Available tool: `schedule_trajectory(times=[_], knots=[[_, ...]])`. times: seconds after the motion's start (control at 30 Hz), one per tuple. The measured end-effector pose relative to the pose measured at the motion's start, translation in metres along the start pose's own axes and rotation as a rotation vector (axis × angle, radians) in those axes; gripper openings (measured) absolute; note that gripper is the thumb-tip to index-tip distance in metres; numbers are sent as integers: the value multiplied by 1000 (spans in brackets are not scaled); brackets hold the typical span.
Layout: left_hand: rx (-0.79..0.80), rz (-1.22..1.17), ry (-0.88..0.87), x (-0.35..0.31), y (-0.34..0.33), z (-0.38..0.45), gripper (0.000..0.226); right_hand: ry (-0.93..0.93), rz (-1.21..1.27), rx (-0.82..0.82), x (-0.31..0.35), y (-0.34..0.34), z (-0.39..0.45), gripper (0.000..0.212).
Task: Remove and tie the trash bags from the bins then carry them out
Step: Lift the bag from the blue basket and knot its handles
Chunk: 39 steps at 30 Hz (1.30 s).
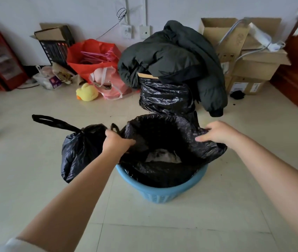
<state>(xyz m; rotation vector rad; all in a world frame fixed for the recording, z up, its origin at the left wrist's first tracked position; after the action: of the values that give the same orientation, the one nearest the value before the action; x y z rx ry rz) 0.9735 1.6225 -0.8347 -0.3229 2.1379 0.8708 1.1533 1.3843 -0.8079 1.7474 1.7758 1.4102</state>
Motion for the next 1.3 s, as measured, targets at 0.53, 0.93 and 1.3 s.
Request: schedule_trajectory(times=[0.53,0.93,1.3], knots=[[-345,-6,-355,-117,66,-37,46,468,1077,-387,100,92,-14,37],[631,-594,-514,-107,-10,-54,36,301,1008,-126,45,42,-15,50],[-122,384,-312,-19,26,-20,28,31,143,-321,-13,34,-23,37]])
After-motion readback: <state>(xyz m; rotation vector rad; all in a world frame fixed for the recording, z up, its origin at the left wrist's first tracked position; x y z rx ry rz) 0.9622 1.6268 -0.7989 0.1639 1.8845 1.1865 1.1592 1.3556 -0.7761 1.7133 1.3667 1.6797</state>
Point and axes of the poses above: each hand's wrist, its own z-axis towards the middle knuckle, its own y-axis out of the back of the hand, x = y × z, the point moved 9 cm from there along z, towards the middle knuckle, and after that the axes turned 7 degrees about x, right-handed, at the moved point
